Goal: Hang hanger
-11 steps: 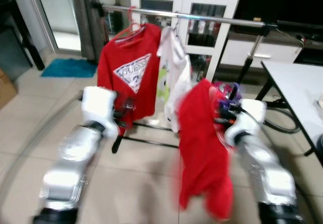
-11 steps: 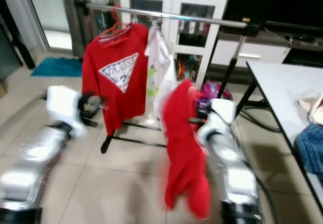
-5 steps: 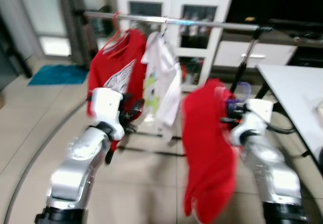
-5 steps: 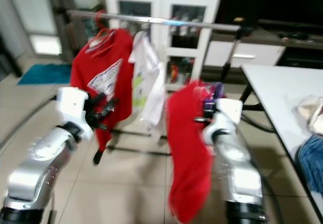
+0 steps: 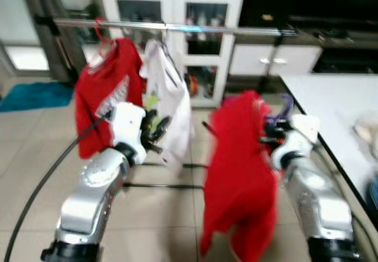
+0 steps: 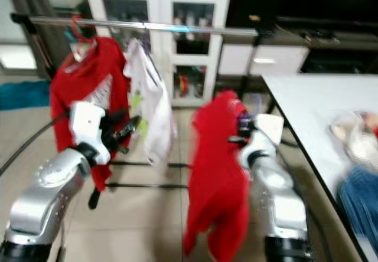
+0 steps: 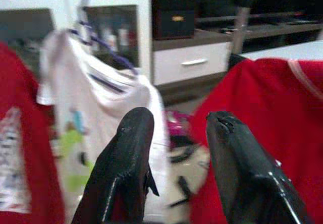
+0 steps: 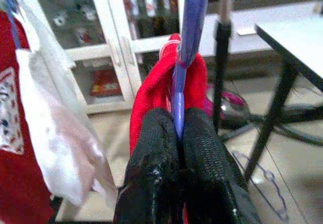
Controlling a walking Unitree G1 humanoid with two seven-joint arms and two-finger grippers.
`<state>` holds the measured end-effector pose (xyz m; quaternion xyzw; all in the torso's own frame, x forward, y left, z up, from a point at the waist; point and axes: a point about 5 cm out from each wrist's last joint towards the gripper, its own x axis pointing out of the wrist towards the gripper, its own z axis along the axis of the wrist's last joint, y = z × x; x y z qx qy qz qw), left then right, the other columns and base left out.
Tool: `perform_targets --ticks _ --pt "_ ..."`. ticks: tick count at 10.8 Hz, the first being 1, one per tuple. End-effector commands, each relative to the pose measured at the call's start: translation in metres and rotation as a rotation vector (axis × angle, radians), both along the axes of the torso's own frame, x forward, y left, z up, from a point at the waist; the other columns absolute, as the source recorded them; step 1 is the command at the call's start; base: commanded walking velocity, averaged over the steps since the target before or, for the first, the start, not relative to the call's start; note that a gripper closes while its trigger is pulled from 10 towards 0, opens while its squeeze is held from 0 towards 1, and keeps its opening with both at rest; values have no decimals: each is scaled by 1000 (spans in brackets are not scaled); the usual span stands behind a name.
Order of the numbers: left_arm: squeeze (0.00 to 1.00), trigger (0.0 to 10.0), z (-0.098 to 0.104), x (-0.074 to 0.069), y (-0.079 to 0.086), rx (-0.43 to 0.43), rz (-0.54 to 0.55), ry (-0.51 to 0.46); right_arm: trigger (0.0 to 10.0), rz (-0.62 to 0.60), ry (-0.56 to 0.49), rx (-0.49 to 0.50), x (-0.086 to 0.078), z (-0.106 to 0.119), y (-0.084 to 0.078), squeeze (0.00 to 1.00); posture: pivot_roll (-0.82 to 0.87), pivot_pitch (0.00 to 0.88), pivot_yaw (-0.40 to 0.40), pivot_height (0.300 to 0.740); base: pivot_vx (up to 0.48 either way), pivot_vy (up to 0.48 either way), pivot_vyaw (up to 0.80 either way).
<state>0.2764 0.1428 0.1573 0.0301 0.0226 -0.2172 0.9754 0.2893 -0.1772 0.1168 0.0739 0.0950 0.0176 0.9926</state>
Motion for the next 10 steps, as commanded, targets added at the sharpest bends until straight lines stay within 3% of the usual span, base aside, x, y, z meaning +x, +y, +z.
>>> perform_targets --ticks 1,10 --pt "0 10000 4 1 8 13 25 -11 10000 24 -63 11 3 13 9 0 116 0 -19 740 371 0 0" --pt "0 10000 5 3 8 16 34 -15 10000 47 -78 -5 8 18 12 0 125 0 -32 740 371 0 0"
